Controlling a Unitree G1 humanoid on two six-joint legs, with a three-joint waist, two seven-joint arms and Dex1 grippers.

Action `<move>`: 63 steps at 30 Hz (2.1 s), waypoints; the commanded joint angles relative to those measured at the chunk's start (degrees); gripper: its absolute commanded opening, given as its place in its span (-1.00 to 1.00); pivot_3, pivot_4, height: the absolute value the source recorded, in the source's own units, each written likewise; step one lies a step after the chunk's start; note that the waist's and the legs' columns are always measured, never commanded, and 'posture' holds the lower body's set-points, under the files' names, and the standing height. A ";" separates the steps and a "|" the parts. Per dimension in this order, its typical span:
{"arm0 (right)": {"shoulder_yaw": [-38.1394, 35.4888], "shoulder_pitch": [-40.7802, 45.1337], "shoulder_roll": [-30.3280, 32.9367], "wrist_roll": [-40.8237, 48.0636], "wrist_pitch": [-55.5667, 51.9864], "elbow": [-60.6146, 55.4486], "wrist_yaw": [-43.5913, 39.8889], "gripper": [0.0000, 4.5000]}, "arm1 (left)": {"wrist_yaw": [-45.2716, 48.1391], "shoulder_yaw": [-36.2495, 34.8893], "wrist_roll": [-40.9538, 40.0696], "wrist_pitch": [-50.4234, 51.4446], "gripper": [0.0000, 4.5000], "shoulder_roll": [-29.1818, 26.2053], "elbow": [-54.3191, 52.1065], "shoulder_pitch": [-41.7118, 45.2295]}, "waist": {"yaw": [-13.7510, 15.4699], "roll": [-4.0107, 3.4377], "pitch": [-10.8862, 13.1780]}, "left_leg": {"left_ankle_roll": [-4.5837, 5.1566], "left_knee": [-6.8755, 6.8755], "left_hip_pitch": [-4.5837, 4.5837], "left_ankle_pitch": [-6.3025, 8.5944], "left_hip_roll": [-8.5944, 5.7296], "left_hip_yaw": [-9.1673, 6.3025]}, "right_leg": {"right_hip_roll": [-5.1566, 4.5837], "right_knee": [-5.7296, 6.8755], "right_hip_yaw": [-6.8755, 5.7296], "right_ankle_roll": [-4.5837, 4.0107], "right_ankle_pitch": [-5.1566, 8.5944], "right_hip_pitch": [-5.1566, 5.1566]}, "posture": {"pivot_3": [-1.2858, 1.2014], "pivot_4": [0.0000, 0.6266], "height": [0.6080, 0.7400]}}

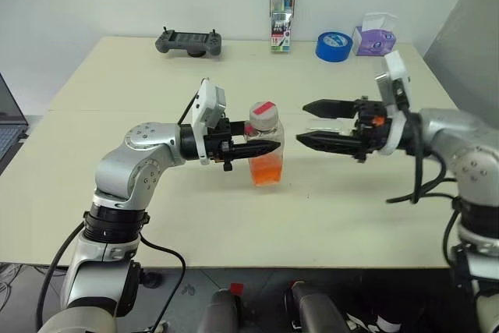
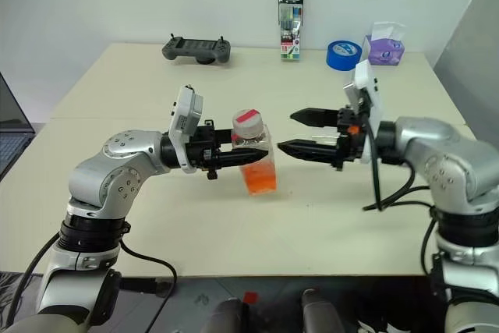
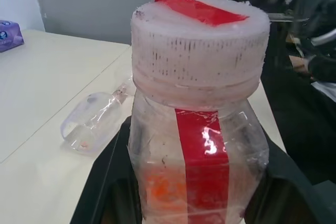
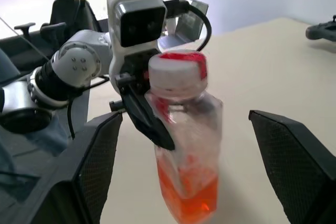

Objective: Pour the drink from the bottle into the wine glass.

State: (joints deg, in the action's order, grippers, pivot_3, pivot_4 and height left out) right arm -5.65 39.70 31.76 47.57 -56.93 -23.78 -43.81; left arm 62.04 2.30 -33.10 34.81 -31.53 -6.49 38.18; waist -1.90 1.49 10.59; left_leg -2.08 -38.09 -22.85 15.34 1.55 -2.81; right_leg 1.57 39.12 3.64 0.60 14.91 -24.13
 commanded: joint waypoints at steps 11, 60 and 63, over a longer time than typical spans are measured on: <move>5.41 0.10 -11.55 -6.24 2.96 -9.33 20.43 0.86 | 0.65 0.50 2.09 -3.91 -0.19 0.98 2.12 3.36 | 0.07 -0.01 0.00 | -0.02 -0.01 -0.03 -0.02 0.04 0.08 | 0.14 -0.06 0.02 -0.02 -0.01 -0.01 | 0.03 -0.52 1.00; -1.90 -2.91 3.83 1.43 1.85 -4.61 0.50 0.99 | 0.64 0.14 -0.28 -1.57 -0.19 1.14 -0.69 1.66 | -0.05 -0.03 0.02 | 0.00 -0.04 -0.01 -0.01 -0.06 0.14 | -0.05 -0.07 -0.04 0.04 0.02 0.01 | 0.03 -0.52 1.00; 0.27 -3.52 -2.29 -1.39 2.95 -8.97 10.53 0.99 | 0.70 0.42 0.01 -1.79 -0.19 1.37 -0.06 2.19 | -0.17 -0.03 0.01 | 0.00 -0.06 0.10 -0.02 -0.04 0.29 | 0.23 -0.04 0.13 0.26 0.05 0.03 | 0.03 -0.52 1.00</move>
State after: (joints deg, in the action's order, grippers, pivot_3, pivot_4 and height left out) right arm -5.43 35.99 30.73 47.38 -55.31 -29.50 -38.35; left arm 62.95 4.00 -32.81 34.44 -30.16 -6.04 38.73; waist -2.08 1.46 10.60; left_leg -2.08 -38.15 -22.74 15.32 1.52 -2.54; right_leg 1.86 39.10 3.77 0.86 14.96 -24.10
